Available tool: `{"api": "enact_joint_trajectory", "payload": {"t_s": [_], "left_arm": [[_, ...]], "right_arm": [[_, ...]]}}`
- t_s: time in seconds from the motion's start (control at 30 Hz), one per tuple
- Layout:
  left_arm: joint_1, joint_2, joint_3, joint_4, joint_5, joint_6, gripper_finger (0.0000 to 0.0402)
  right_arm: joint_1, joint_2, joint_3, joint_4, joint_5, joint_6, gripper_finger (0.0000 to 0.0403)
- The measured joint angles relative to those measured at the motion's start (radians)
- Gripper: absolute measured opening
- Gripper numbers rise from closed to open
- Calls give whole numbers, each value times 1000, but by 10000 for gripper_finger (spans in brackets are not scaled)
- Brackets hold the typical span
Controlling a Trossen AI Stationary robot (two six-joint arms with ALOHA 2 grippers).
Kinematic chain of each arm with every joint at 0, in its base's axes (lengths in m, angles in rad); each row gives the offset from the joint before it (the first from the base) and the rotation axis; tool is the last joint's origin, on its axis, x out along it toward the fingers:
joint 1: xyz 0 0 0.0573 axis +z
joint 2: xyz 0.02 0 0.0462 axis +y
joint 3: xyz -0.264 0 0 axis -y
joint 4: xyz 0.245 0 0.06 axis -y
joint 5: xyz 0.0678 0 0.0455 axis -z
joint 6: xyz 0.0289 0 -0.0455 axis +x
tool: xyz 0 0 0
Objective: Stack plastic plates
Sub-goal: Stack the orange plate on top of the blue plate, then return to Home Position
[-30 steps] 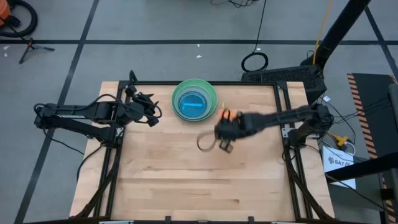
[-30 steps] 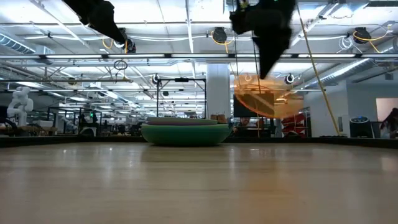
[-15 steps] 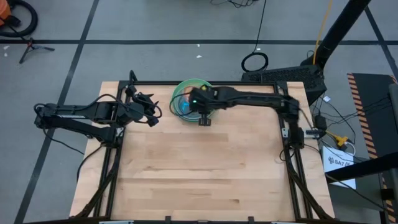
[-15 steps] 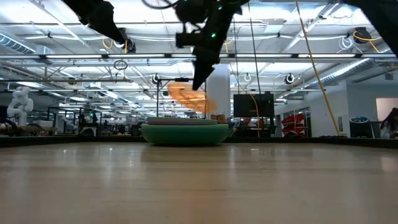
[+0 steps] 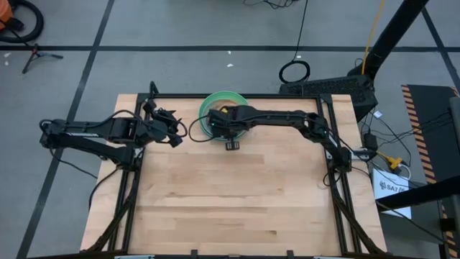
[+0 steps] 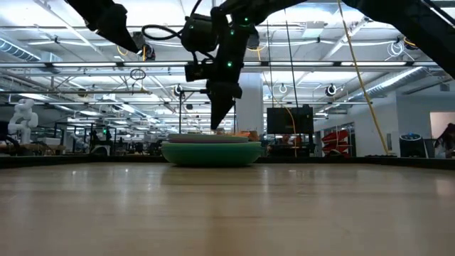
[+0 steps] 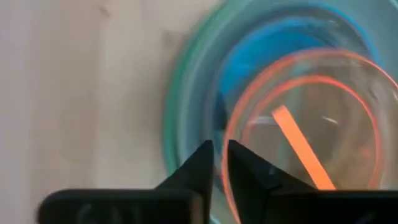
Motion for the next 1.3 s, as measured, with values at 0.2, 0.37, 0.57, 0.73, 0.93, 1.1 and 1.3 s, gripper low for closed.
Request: {"api": "enact_joint_trajectory", "payload": {"t_s": [0.2,0.37,0.57,0.73,0.93,1.1,1.3], "left_arm": [[-51,-23,-79,5,-9,33,173],[-71,-138,-171,6,-16,31,173],[-105,-327,-232,8,-17,-25,173],[-129,-426,-232,10,-18,-109,173],[-160,-447,-232,7,-12,-132,173],[-172,-443,-232,6,-11,-122,173],[-172,-443,-232,20,-17,-102,173]], "right_arm": [[1,0,0,-15,-52,57,111],[5,-11,0,-45,-77,66,140],[25,-46,0,-3,-70,74,133],[-10,-51,-21,139,111,198,116],[-80,-40,-202,405,163,294,89],[-103,-40,-294,554,103,331,68],[-73,-41,-306,667,82,330,51]]}}
